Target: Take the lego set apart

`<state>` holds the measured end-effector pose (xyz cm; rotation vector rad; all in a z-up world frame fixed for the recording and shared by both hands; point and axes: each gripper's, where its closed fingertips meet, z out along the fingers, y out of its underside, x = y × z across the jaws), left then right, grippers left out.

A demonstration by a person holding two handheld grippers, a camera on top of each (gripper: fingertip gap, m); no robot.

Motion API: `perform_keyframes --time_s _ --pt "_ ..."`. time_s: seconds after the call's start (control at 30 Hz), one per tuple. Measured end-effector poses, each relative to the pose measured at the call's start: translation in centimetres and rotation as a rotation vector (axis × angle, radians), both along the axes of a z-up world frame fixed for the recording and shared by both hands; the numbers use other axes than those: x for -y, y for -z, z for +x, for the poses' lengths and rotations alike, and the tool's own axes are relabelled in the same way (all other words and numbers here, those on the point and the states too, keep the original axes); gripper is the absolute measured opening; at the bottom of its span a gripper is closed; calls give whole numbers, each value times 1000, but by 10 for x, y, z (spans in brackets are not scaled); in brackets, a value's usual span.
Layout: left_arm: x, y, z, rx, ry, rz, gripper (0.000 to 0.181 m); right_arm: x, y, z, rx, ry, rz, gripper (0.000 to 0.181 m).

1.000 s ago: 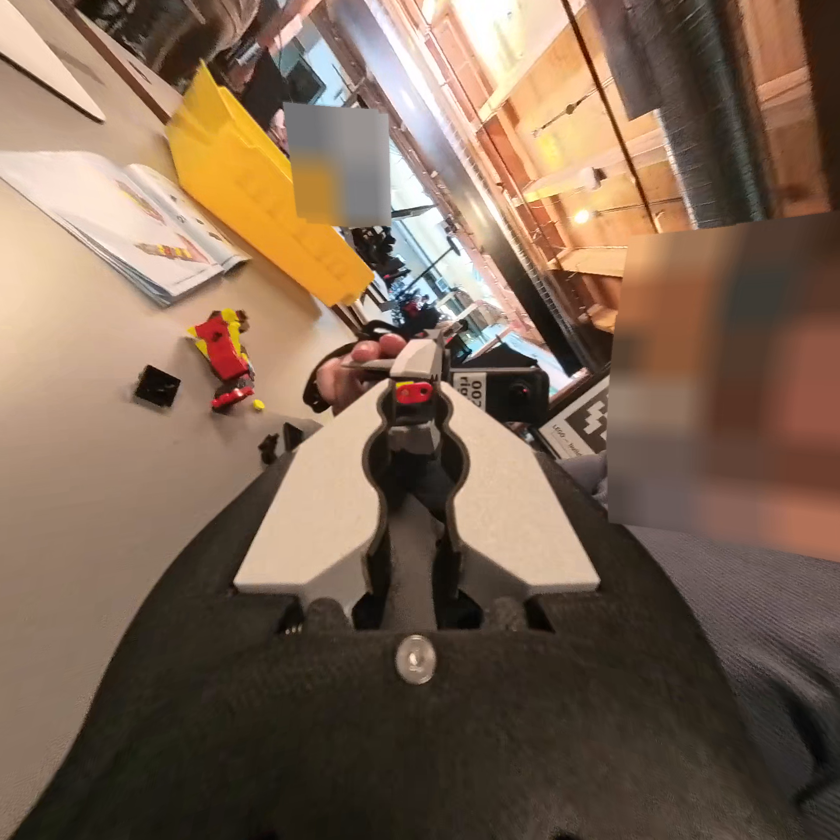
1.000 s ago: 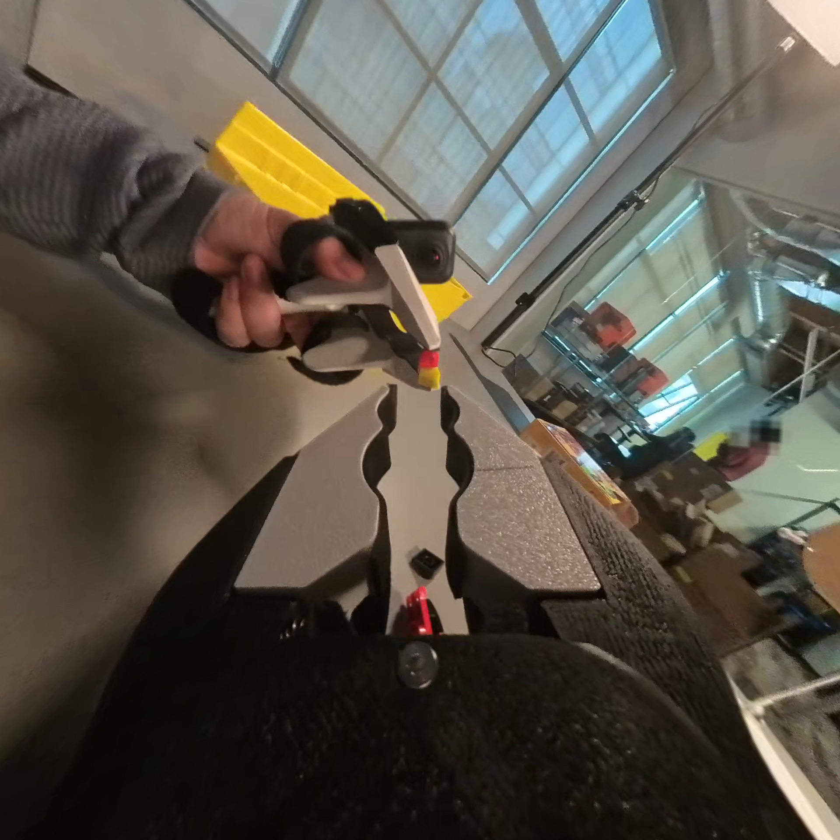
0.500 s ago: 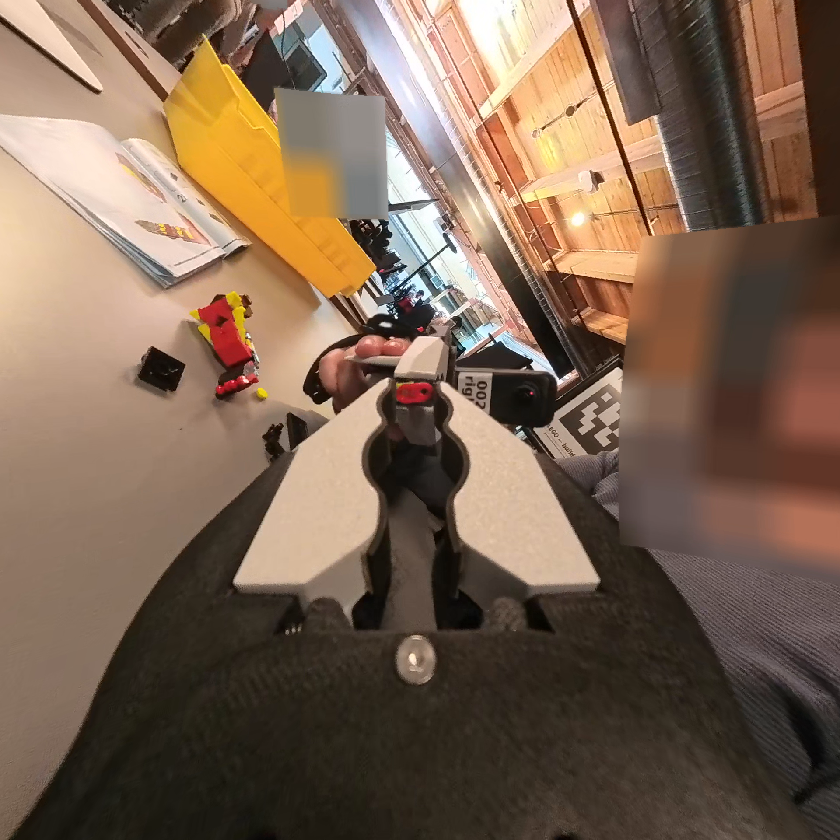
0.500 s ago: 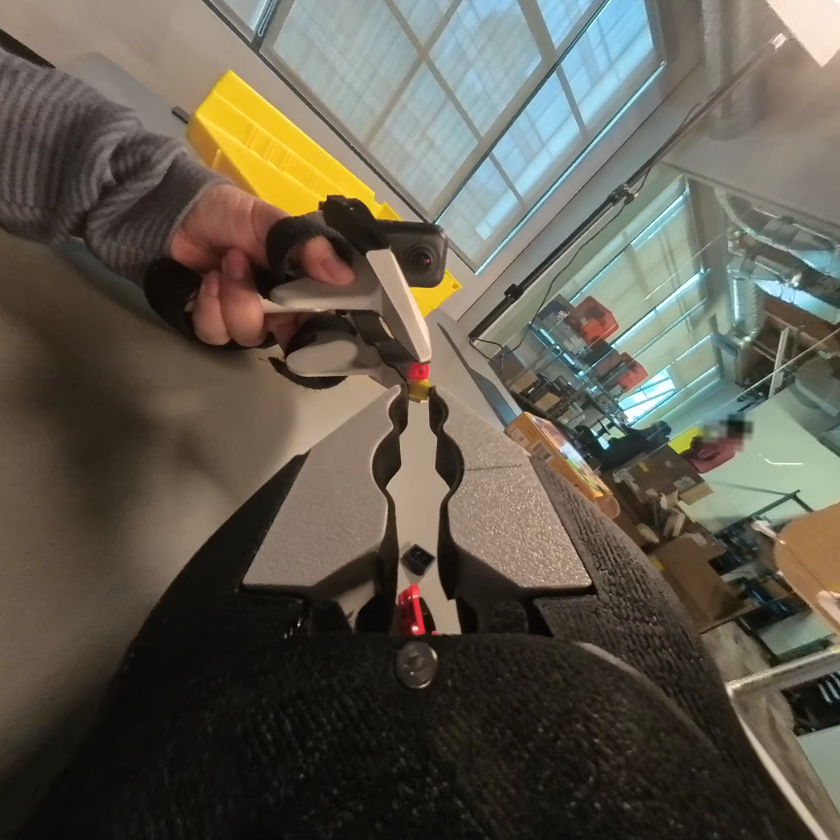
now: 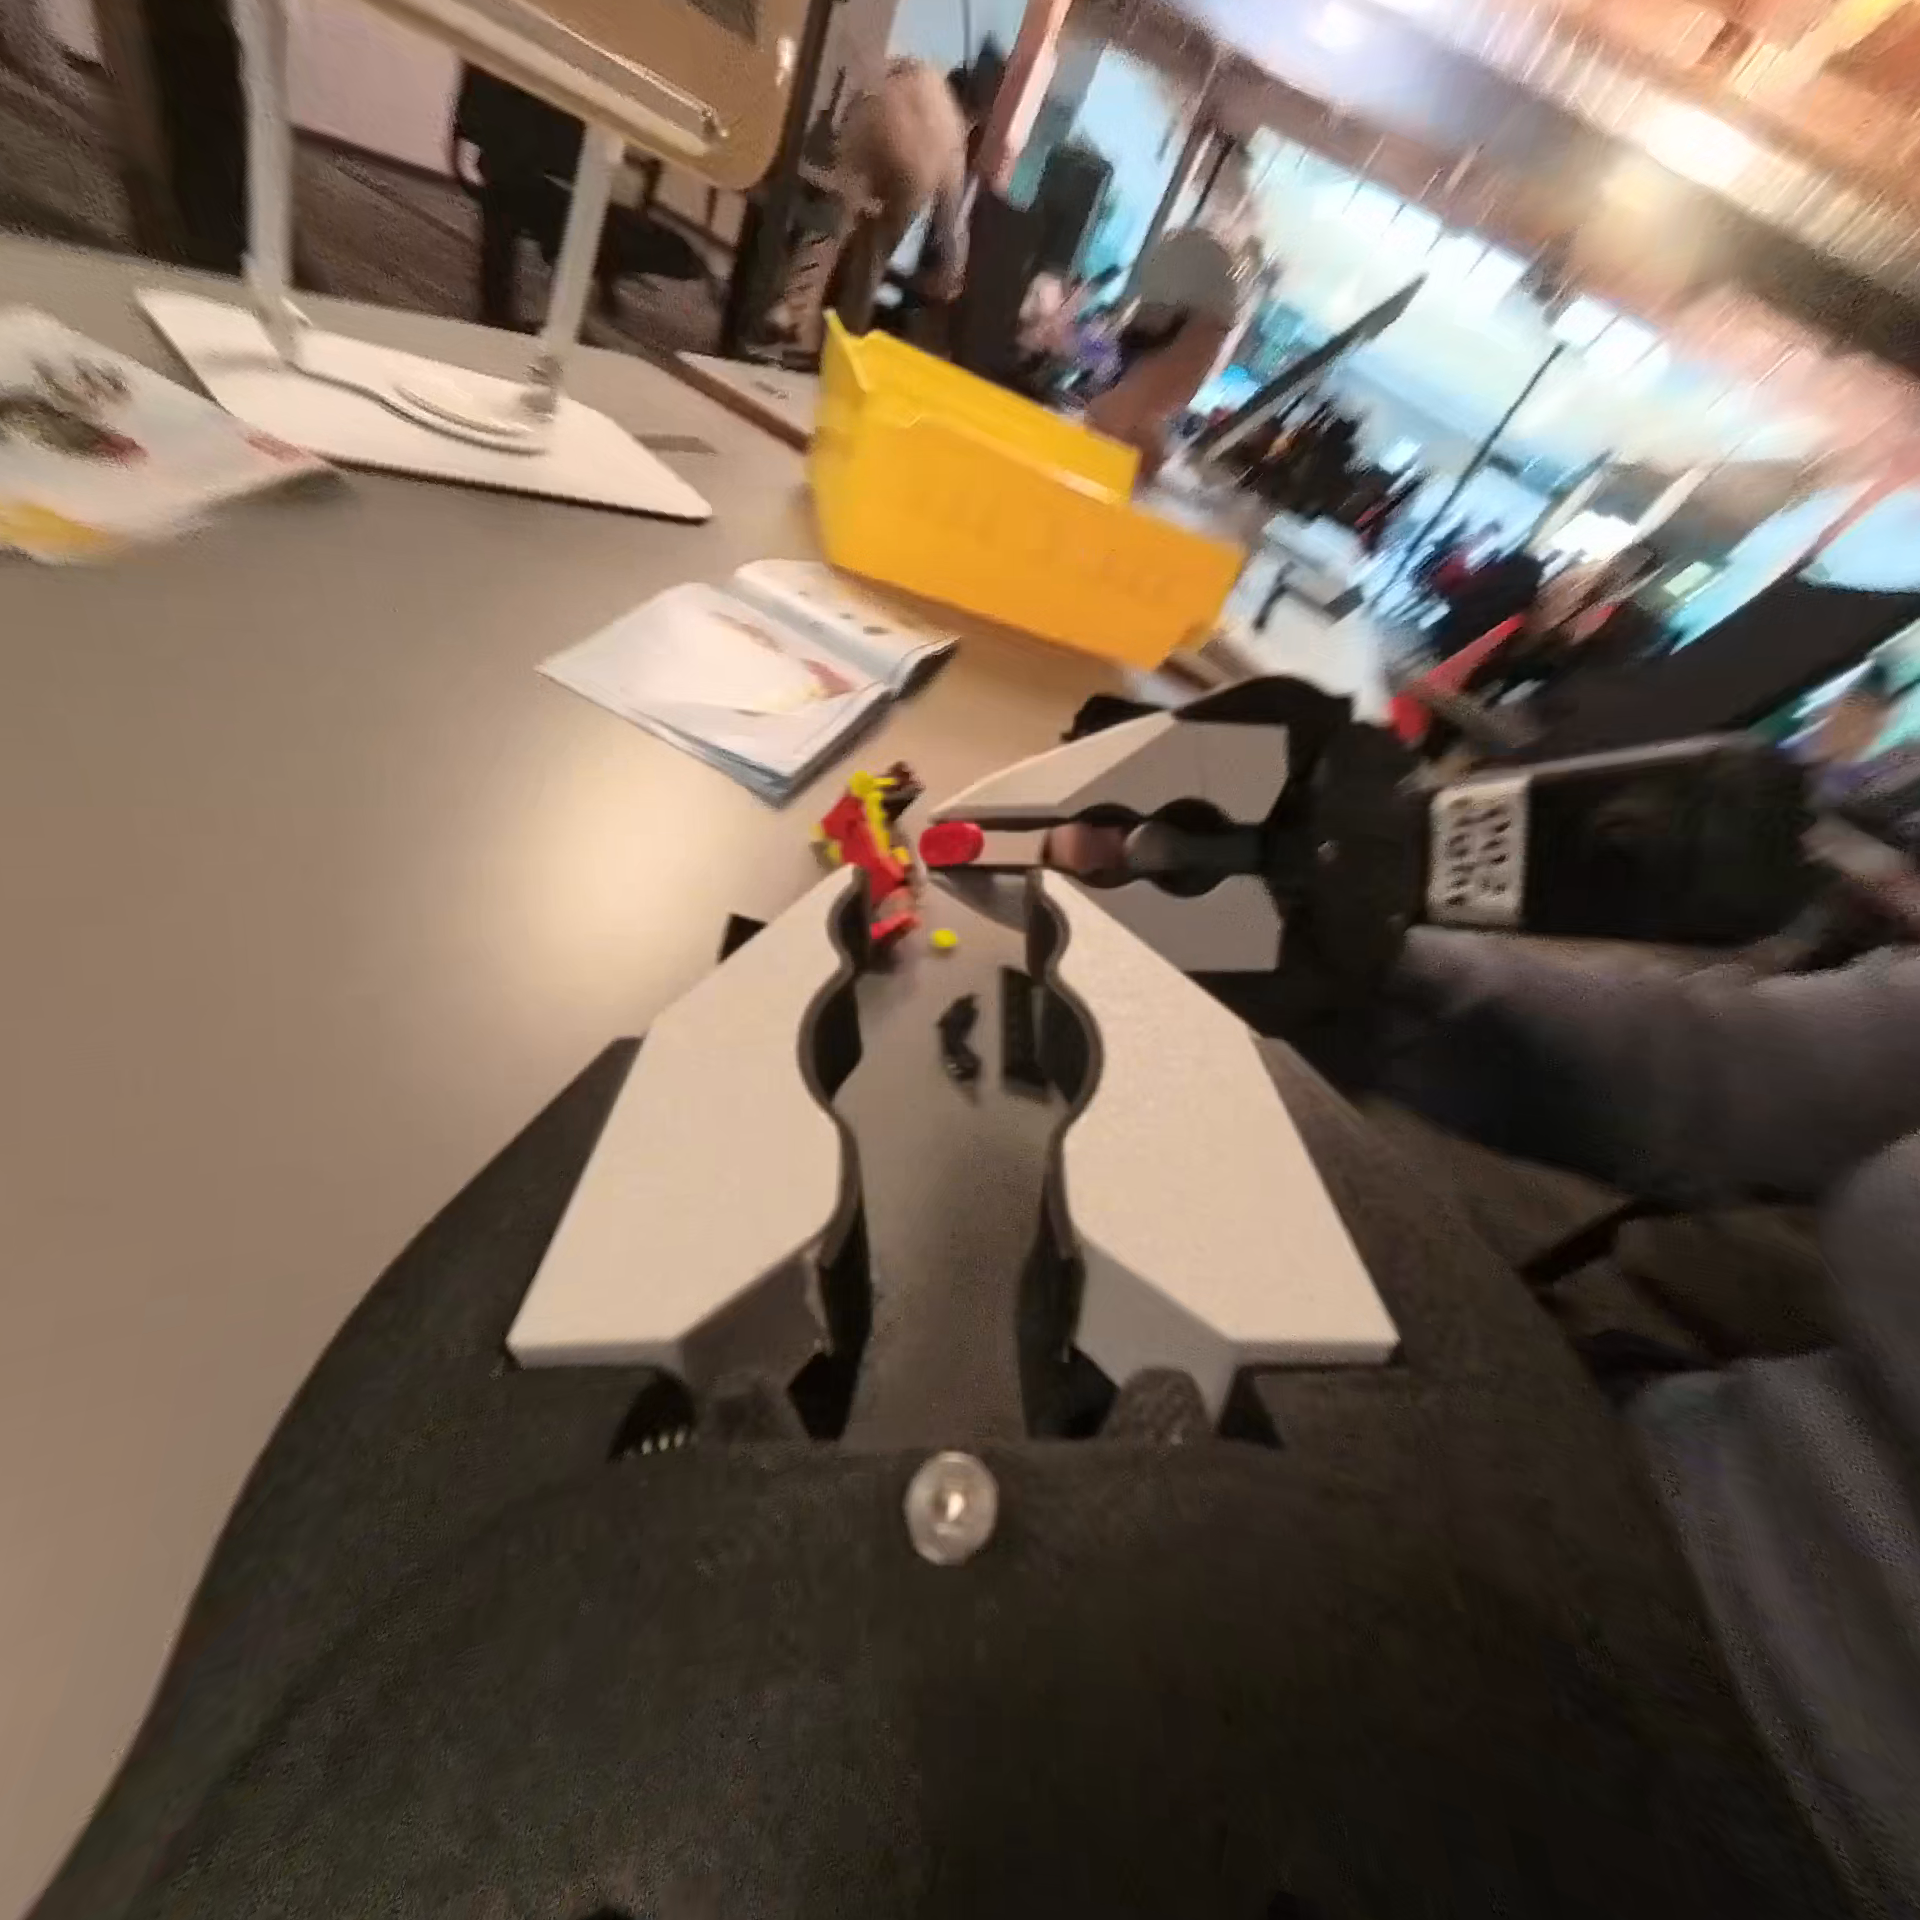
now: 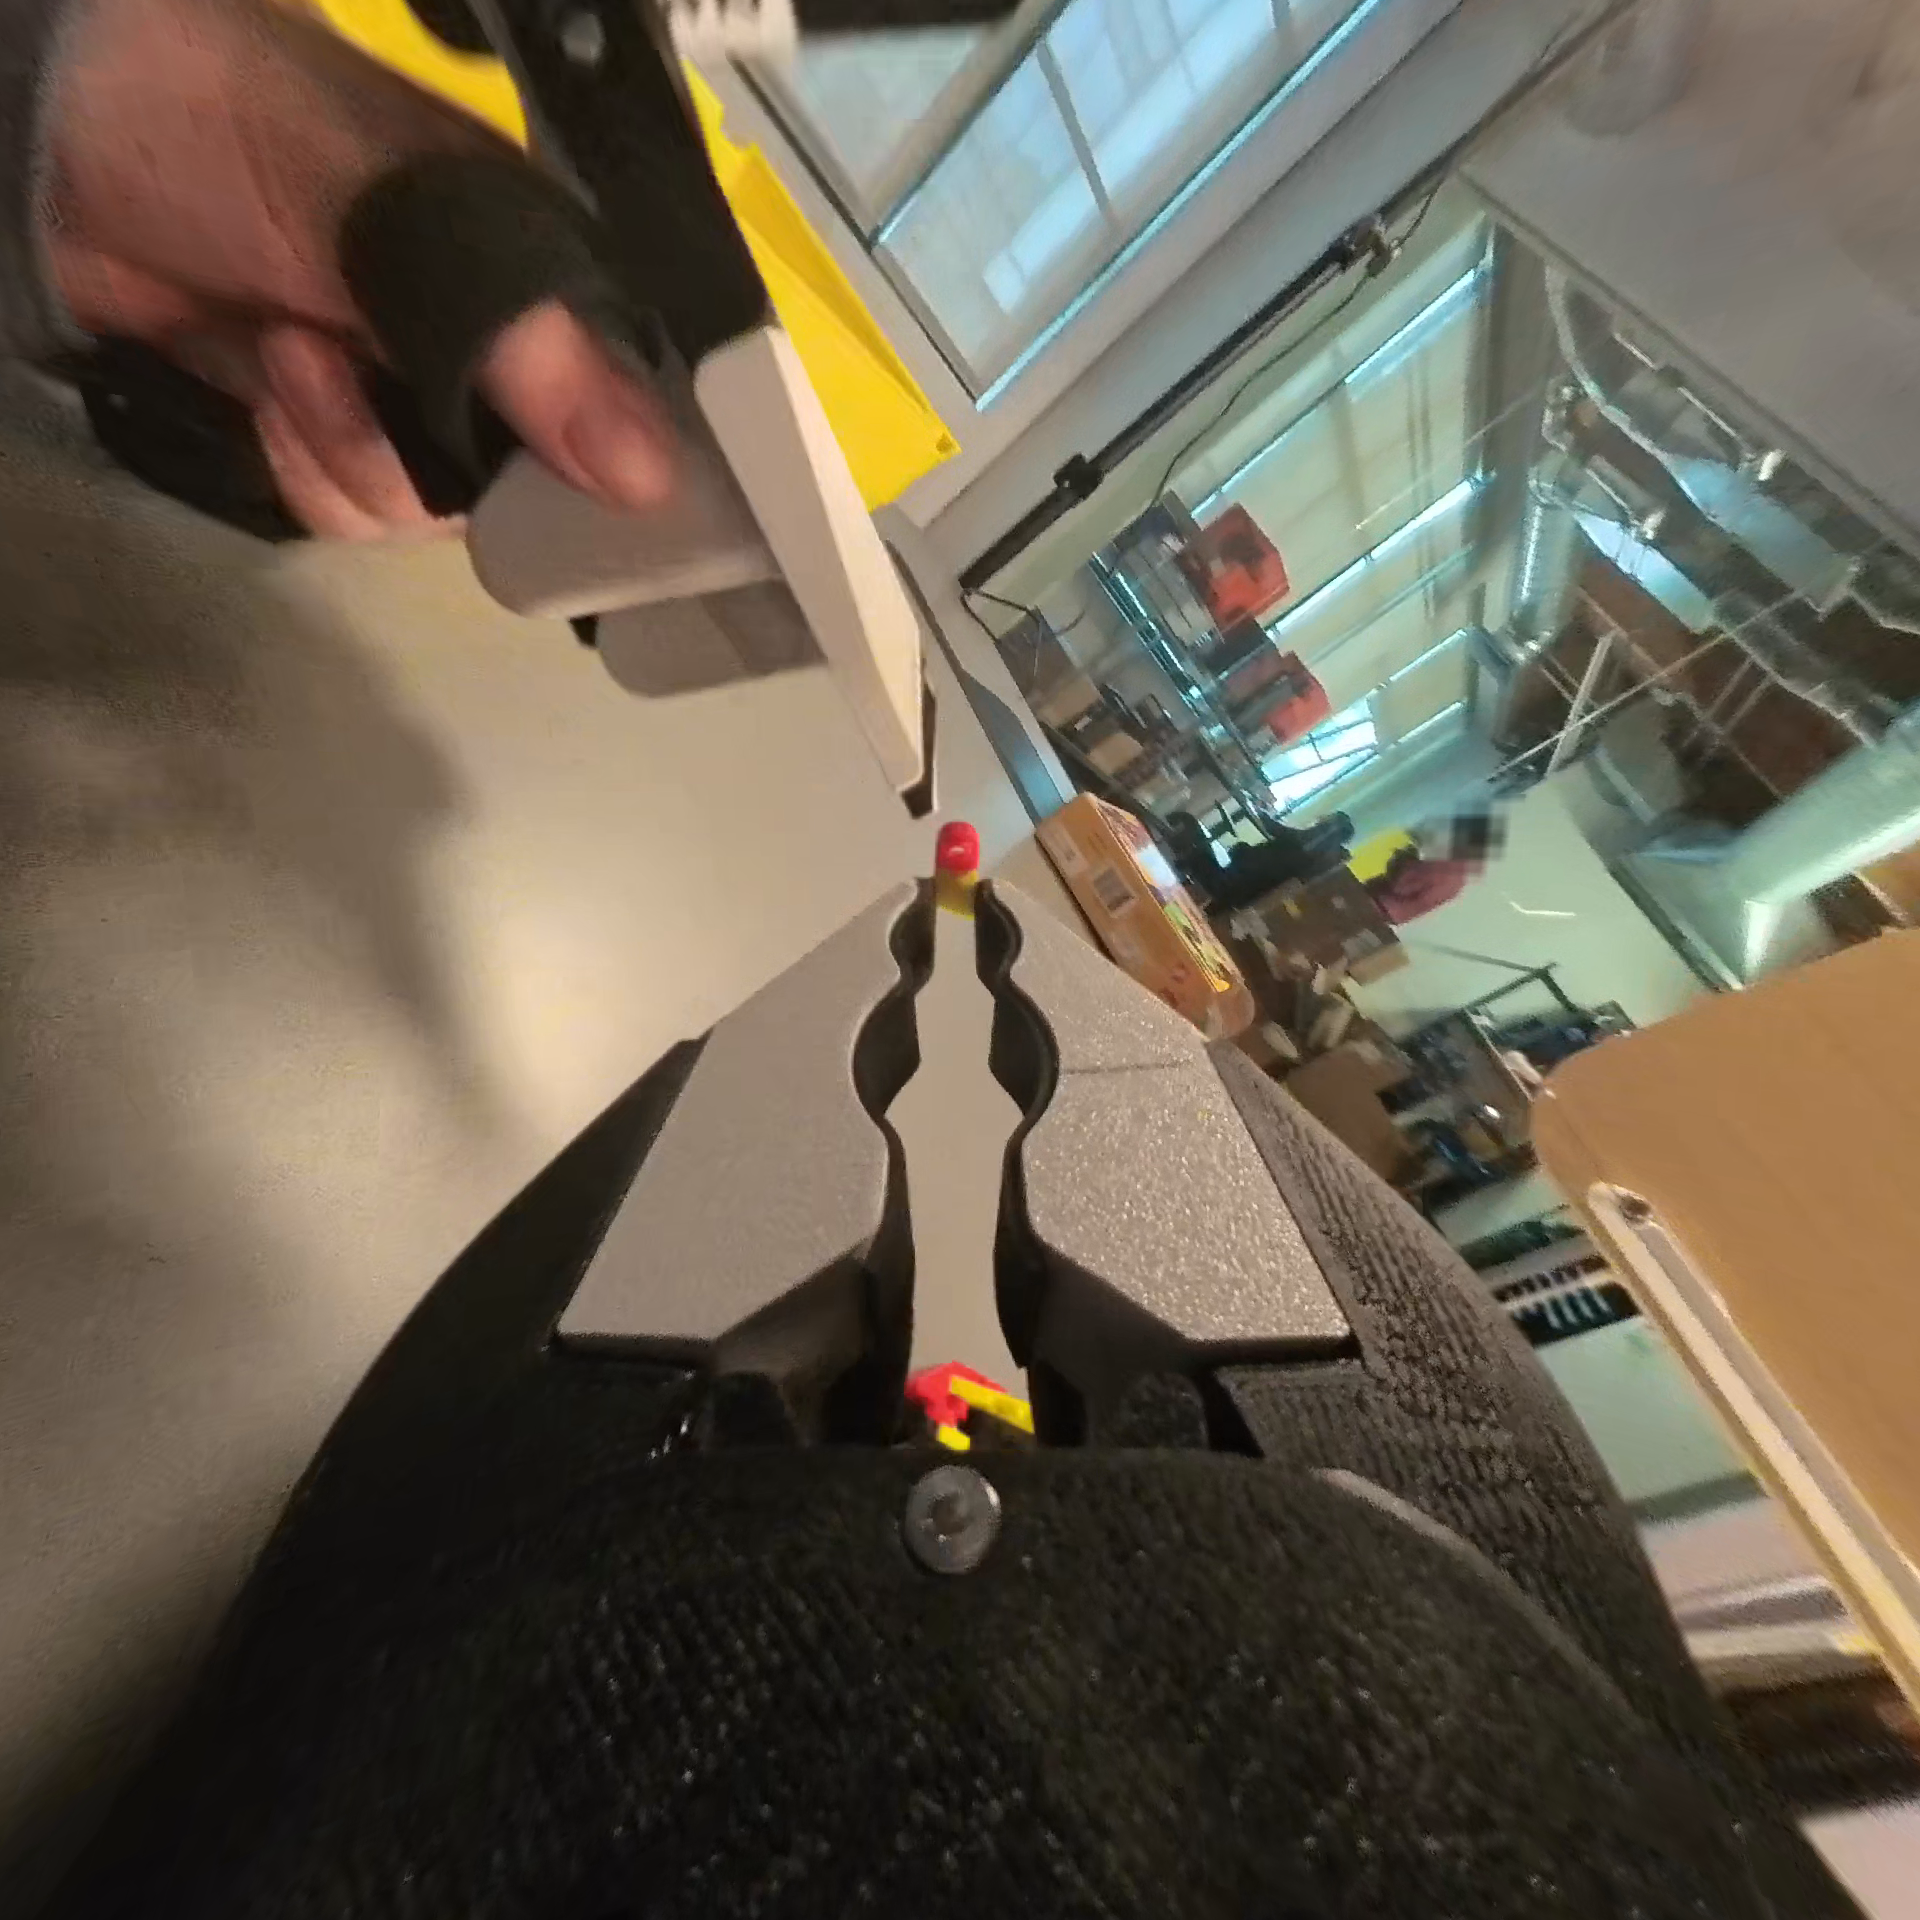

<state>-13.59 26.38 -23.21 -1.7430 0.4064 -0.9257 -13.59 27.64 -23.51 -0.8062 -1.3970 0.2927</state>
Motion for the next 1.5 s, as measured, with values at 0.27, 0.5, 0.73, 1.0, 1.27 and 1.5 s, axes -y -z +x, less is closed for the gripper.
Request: perform_keyframes --time_s 0.27,0.5,0.73,1.0,1.27,1.5 --pt "-1 8 10 -50 11 -6 20 2 14 -5 99 16 88 5" --pt "-6 26 4 -165 -47 -68 4 4 24 -7 152 19 107 5" --pt "-19 17 -34 2 -215 -105 2 -4 5 -3 78 153 242 5" --pt "-2 -39 -86 -167 -541 95 3 -15 5 5 38 149 177 5" --pt "58 -32 -251 -353 -906 -330 3 -15 1 6 2 117 74 5" --pt "78 56 -294 -514 -805 -829 3 -12 7 2 32 88 38 5"
